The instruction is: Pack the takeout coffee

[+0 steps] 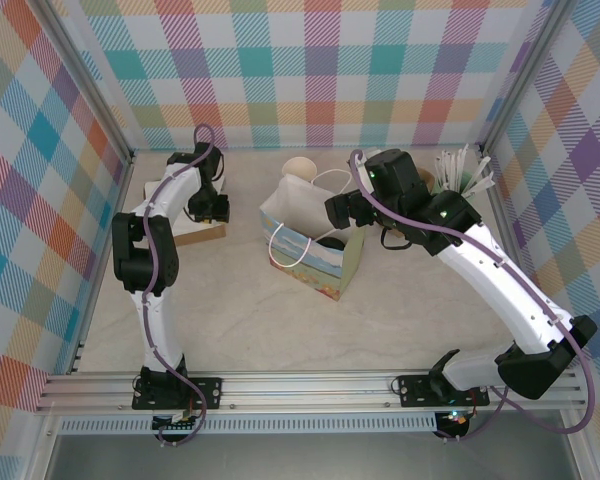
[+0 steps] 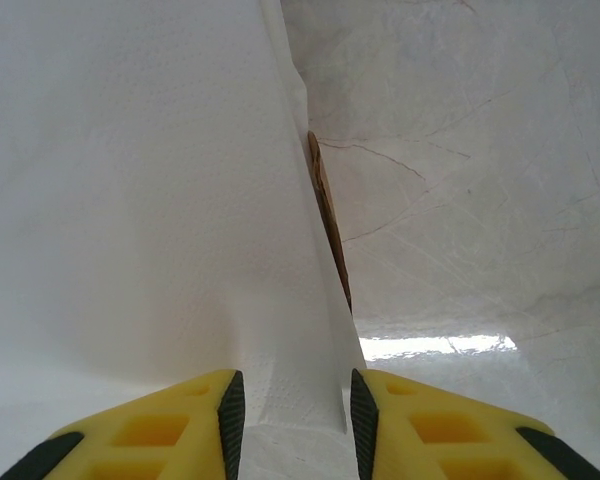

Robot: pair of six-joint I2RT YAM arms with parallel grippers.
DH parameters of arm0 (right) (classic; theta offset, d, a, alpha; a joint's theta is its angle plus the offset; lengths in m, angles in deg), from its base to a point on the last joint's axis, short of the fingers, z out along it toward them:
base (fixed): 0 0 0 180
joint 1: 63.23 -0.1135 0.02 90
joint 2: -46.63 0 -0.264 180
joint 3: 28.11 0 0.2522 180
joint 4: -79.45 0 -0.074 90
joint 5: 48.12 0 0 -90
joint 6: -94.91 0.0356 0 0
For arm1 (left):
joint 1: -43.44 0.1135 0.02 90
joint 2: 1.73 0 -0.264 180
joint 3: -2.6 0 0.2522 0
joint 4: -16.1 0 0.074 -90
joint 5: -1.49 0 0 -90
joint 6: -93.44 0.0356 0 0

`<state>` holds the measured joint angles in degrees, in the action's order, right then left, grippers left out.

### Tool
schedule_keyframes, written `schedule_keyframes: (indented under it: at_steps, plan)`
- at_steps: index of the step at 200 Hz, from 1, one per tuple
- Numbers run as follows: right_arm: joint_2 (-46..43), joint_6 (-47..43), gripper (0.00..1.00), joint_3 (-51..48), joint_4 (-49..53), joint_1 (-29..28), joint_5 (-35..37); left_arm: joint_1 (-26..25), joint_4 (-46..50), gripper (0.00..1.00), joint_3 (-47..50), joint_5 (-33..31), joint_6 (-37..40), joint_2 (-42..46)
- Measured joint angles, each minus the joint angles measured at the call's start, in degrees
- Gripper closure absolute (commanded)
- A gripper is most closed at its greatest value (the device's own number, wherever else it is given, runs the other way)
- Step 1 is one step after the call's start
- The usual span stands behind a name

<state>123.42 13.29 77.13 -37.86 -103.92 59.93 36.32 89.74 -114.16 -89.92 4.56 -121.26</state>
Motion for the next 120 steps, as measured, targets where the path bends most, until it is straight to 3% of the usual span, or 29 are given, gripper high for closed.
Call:
schedule_keyframes:
  at_steps: [42, 88, 120]
  plan:
    - [0.0, 0.0, 0.0, 0.0, 0.0, 0.15, 0.0, 0.0, 0.0, 0.76, 0.0, -0.28, 0.15, -0.02]
    - [0.0, 0.0, 0.0, 0.0, 0.0, 0.15, 0.2, 0.0, 0.0, 0.94, 0.0, -1.16, 0.52, -0.02]
    - [0.0, 0.0, 0.0, 0.0, 0.0, 0.15, 0.63, 0.0, 0.0, 0.99, 0.0, -1.49, 0.63, 0.0]
